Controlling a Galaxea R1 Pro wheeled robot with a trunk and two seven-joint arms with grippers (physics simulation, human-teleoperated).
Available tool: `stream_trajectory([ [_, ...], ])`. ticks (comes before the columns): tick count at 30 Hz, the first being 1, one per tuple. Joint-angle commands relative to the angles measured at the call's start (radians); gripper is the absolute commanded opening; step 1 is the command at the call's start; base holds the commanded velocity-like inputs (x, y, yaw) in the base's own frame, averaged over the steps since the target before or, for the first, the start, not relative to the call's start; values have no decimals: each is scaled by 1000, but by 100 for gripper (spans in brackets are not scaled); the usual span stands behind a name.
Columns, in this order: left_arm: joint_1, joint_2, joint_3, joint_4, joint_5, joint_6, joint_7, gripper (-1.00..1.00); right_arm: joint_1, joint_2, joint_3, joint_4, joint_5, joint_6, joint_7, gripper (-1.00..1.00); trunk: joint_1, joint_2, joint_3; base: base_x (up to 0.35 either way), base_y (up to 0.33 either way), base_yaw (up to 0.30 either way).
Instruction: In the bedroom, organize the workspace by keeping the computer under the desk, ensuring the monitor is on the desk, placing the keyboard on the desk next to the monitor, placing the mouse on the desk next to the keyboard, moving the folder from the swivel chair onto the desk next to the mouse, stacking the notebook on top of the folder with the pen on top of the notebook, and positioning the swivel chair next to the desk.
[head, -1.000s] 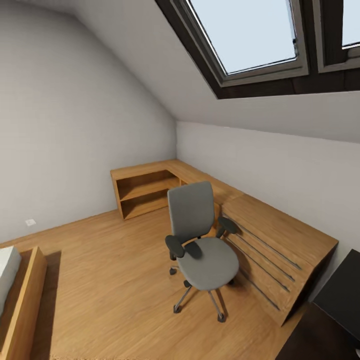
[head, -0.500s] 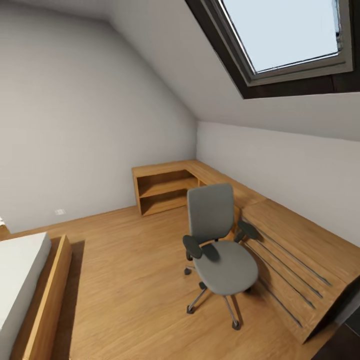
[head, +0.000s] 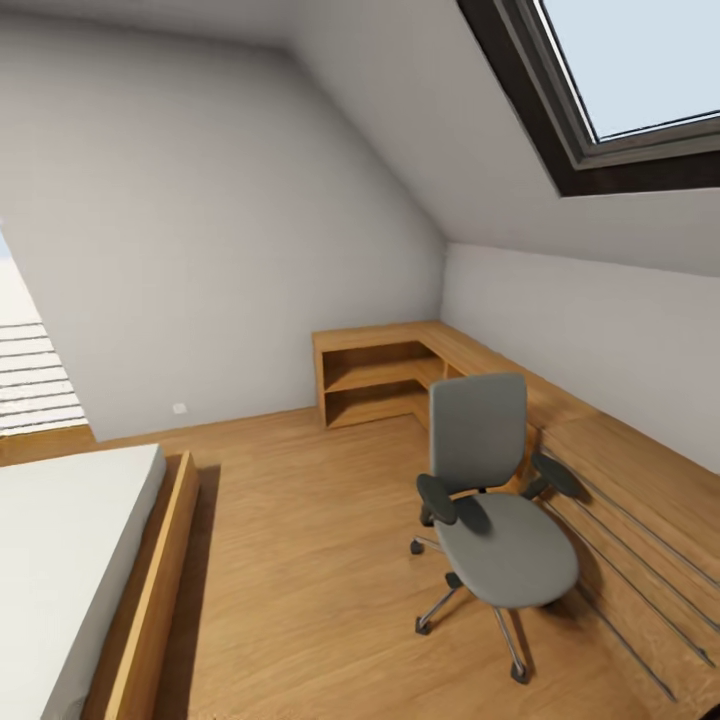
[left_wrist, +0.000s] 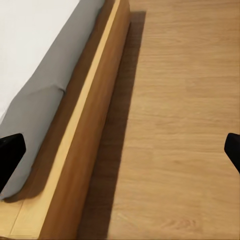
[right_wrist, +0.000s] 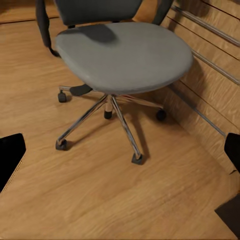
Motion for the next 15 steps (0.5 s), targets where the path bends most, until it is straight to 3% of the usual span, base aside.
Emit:
stream_trajectory([
  [1, -1, 0, -9, 1, 7, -3, 3, 100, -1, 0, 9, 2, -4, -3, -5, 100, 1, -2, -2, 0, 24, 269],
  [15, -1, -2, -11, 1, 7, -3, 2, 100, -1, 10, 9, 3, -4, -3, -6, 100, 1, -2, -2, 0, 4, 269],
])
